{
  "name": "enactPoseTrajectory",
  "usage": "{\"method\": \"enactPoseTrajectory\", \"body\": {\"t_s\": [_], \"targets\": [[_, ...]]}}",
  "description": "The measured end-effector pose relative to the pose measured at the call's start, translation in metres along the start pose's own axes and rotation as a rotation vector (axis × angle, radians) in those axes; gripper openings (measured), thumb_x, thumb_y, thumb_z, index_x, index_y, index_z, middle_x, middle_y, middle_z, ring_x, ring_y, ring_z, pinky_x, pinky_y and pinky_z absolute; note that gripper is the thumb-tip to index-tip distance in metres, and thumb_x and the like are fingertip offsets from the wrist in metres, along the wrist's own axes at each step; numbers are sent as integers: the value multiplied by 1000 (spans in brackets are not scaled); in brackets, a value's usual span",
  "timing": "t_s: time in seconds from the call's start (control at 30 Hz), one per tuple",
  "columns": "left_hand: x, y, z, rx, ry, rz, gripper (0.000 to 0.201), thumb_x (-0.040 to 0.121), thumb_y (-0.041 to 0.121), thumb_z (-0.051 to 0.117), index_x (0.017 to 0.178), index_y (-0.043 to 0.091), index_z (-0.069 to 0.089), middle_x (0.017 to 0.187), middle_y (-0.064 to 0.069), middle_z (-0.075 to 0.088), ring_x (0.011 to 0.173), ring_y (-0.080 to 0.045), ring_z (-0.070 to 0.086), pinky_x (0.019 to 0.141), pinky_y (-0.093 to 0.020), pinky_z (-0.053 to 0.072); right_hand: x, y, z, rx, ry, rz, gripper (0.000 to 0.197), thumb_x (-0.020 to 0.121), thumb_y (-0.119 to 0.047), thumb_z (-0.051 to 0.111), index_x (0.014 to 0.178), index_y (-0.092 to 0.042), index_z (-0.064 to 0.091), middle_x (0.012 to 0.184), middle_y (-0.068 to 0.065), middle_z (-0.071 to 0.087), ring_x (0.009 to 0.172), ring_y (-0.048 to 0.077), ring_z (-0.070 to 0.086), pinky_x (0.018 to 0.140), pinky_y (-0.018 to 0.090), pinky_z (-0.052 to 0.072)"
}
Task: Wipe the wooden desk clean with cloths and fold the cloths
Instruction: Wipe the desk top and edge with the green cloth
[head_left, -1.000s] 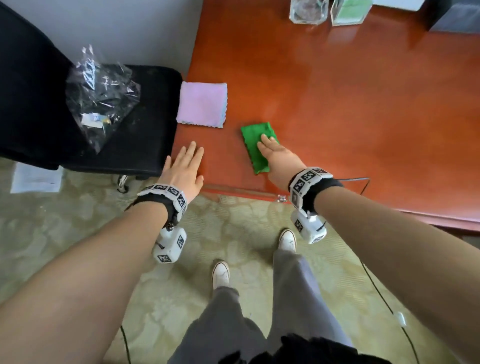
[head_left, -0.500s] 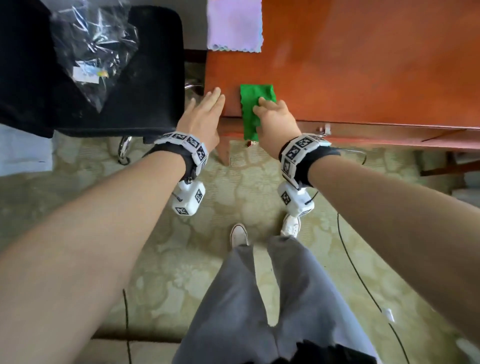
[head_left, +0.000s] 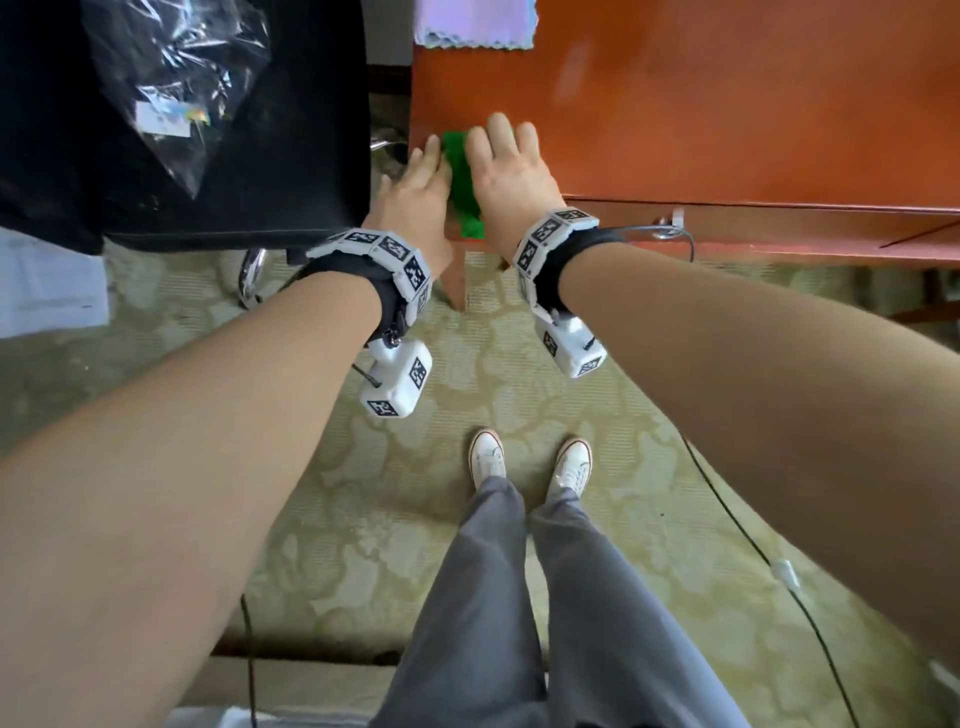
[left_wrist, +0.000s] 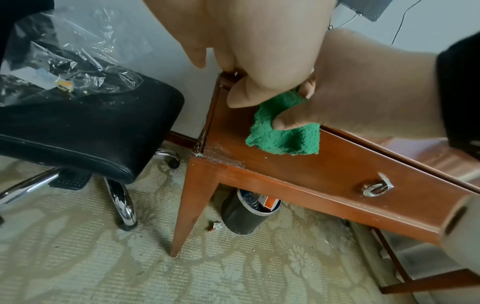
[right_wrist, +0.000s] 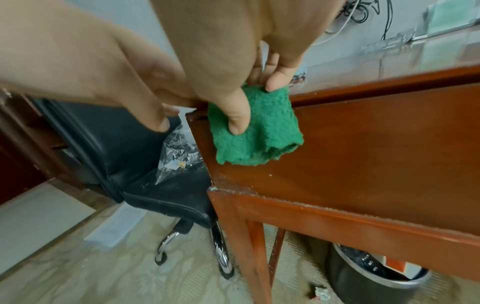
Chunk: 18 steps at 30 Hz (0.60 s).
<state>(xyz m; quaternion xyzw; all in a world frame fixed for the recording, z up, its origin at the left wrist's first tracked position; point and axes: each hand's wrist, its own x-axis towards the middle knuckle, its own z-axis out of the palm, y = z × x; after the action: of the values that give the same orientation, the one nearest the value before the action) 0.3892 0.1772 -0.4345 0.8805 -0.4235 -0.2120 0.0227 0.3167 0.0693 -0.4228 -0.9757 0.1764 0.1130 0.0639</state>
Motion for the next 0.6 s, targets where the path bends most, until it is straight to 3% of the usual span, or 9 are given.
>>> {"method": "enactPoseTrajectory", "body": {"t_s": [0.03,0.1,0.23,0.33,0.4,0.5,0.6], "targets": [[0,1,0,4,-6,-1,80,87,0,51,157,8,13,165,-7,2,152,-23,6,121,-44,12,1,-3,3,22,-22,16,46,89,-13,25,130,1,40,131,22,42,115,40,42,90,42,39],[-1,3,-3,34,-10,8,76,90,4,49,156,6,13,165,-9,2,152,-25,7,121,-46,14,6,-4,18,87,-63,3,68,78,-15,-3,124,0,44,125,22,45,110,41,45,81,43,40],[-1,4,-10,88,-34,4,72,91,7,47,156,7,15,165,-9,4,151,-27,12,120,-44,16,4,-3,15,80,-12,7,82,69,-11,-17,122,-1,44,124,22,45,109,40,45,76,39,29],[-1,6,-8,36,-39,-23,77,89,7,50,157,11,13,166,-5,3,151,-26,11,121,-43,17,-5,-1,2,96,27,80,51,81,-5,17,126,0,41,131,21,42,115,37,42,85,38,38],[-1,6,-6,32,-38,-34,81,87,6,51,157,10,11,166,-5,1,152,-25,9,122,-43,16,-7,1,-3,150,52,103,50,80,4,29,128,0,40,134,18,39,117,37,41,88,39,43],[-2,6,-4,43,-34,-35,84,85,5,54,157,10,11,166,-4,1,152,-23,8,121,-43,20,-10,14,-1,144,51,105,53,78,4,57,128,-1,40,134,16,39,118,36,41,88,40,47],[-2,3,-3,56,-65,-49,88,85,5,56,158,16,8,166,2,-4,152,-21,8,115,-40,31,-19,39,1,148,49,147,54,74,10,60,123,-2,43,130,14,41,116,37,41,87,43,49]]}}
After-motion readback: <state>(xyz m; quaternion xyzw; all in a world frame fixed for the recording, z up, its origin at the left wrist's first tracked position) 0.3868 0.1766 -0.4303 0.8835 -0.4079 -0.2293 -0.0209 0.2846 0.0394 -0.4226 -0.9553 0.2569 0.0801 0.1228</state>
